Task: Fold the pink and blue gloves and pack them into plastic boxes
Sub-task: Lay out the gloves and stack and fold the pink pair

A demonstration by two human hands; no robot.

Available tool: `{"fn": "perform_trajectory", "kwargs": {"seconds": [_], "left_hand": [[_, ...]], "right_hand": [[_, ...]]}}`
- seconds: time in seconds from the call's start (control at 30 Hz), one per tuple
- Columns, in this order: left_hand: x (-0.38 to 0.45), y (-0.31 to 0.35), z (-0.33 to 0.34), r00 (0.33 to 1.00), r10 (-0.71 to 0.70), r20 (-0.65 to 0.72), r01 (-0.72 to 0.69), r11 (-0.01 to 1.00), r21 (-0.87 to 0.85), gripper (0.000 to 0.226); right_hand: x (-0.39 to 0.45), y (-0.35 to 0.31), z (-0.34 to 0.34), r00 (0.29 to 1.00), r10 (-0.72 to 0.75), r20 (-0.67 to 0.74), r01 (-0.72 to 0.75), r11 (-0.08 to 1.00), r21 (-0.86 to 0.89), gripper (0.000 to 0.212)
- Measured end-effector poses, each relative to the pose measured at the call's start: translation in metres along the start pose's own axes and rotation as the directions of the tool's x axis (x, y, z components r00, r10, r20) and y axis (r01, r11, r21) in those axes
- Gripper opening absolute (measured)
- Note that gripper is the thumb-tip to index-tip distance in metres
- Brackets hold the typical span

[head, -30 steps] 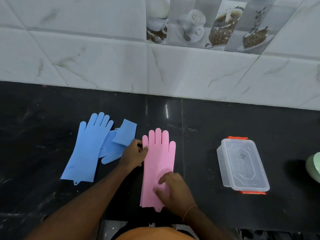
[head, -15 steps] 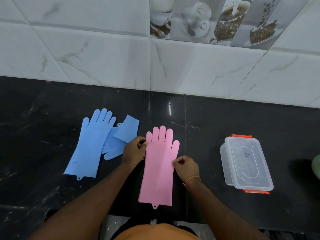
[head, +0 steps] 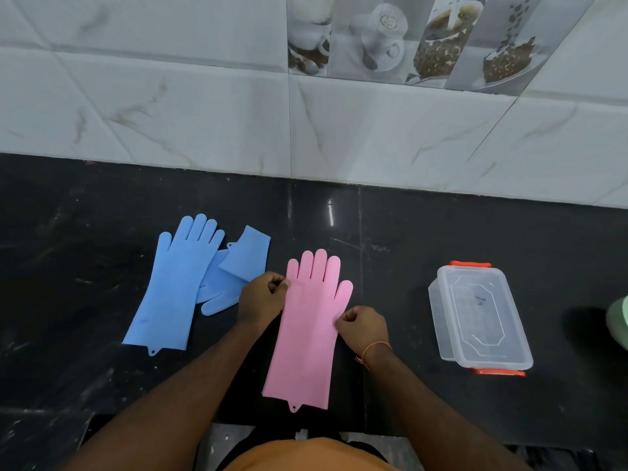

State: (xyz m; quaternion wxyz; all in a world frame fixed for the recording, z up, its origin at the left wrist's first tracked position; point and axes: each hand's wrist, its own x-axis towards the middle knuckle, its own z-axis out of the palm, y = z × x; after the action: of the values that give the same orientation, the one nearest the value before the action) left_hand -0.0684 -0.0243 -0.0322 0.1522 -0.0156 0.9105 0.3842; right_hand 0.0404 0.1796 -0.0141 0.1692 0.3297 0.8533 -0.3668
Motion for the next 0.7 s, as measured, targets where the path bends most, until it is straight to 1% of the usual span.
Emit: {"fn": "perform_trajectory", "kwargs": {"seconds": [0.1, 0.17, 0.3, 0.4, 0.53, 0.7], "left_hand": [[-0.004, 0.004, -0.006, 0.999, -0.007, 0.054, 0.006, 1.0, 0.011, 0.024], [-0.013, 0.006, -0.013, 0.992, -0.01, 0.126, 0.003, 0.998, 0.06, 0.03], [-0.046, -0.003, -0.027, 0.961, -0.056, 0.271, 0.0, 0.979, 0.202, 0.025], [-0.07, -0.017, -0.034, 0.948, -0.121, 0.295, 0.054, 0.973, 0.223, 0.018], [-0.087, -0.029, -0.033, 0.939, -0.147, 0.312, 0.077, 0.971, 0.226, 0.013], [-0.098, -0.034, -0.032, 0.953, -0.058, 0.298, -0.001, 0.981, 0.196, 0.007]], "right_hand": [[0.0, -0.002, -0.003, 1.0, -0.005, 0.02, 0.005, 1.0, 0.009, 0.015], [-0.001, 0.0, -0.005, 0.999, -0.004, 0.041, 0.003, 1.0, 0.023, 0.015], [-0.006, 0.015, -0.009, 0.995, -0.007, 0.101, 0.006, 1.0, 0.004, 0.018], [-0.012, 0.025, -0.005, 0.989, -0.014, 0.144, 0.018, 0.999, -0.027, 0.017], [-0.021, 0.029, 0.001, 0.987, -0.048, 0.151, 0.059, 0.996, -0.065, 0.017], [-0.026, 0.028, 0.005, 0.982, -0.102, 0.162, 0.123, 0.984, -0.129, 0.019]]}}
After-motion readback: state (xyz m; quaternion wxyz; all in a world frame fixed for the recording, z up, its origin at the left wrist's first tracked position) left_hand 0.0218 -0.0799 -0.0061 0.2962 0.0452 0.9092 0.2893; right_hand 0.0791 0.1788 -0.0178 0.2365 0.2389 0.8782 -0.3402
